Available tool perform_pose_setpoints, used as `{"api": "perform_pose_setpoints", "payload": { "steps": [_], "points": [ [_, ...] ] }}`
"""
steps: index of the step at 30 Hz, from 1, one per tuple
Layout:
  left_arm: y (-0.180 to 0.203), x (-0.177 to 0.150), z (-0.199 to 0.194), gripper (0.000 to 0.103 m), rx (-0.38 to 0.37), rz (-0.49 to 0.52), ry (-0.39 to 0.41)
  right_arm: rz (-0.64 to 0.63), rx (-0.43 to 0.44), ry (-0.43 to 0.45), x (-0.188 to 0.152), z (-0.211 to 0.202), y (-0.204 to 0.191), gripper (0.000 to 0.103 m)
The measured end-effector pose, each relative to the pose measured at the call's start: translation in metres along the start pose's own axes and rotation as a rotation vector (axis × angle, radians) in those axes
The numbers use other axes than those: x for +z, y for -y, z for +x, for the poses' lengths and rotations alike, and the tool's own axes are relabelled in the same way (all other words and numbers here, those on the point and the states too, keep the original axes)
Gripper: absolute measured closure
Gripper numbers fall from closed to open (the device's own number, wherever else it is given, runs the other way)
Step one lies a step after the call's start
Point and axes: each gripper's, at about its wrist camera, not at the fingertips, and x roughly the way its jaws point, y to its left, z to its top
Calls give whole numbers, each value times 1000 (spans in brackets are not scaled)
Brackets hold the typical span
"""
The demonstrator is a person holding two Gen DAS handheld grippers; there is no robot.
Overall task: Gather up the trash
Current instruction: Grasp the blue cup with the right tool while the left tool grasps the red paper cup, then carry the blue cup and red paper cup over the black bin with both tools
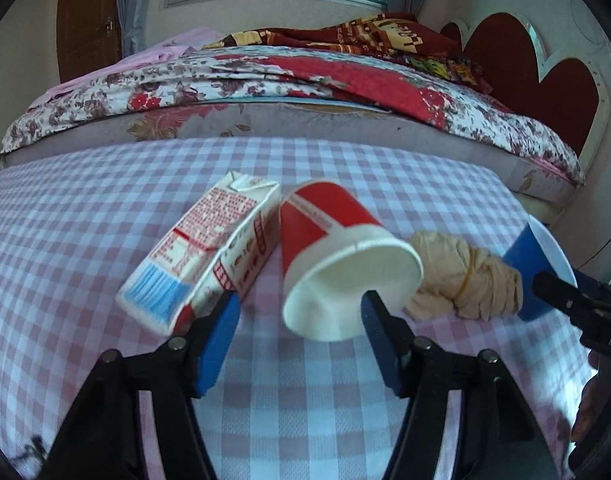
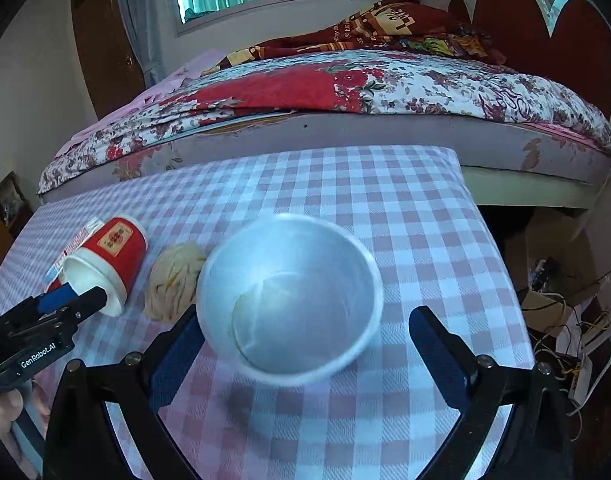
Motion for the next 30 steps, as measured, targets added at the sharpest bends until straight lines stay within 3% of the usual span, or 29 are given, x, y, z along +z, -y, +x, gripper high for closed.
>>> {"api": "perform_pose_setpoints", "payload": {
  "steps": [4, 7, 8, 19, 30],
  "points": [
    [0, 6, 10, 51, -2, 2, -23, 7, 4, 3, 3, 6, -1, 5],
    [1, 9, 14, 78, 9, 3, -24, 15, 17, -11, 3, 13, -2, 20],
    [1, 9, 15, 96, -2, -2, -39, 15, 24, -14, 3, 14, -2, 27],
    [-9, -8, -32, 100, -24, 8, 49, -38, -9, 36, -11, -23, 2, 27],
    [5, -58, -96, 100, -59, 5, 71, -64, -28, 80, -56, -100, 13, 27]
  ]
}}
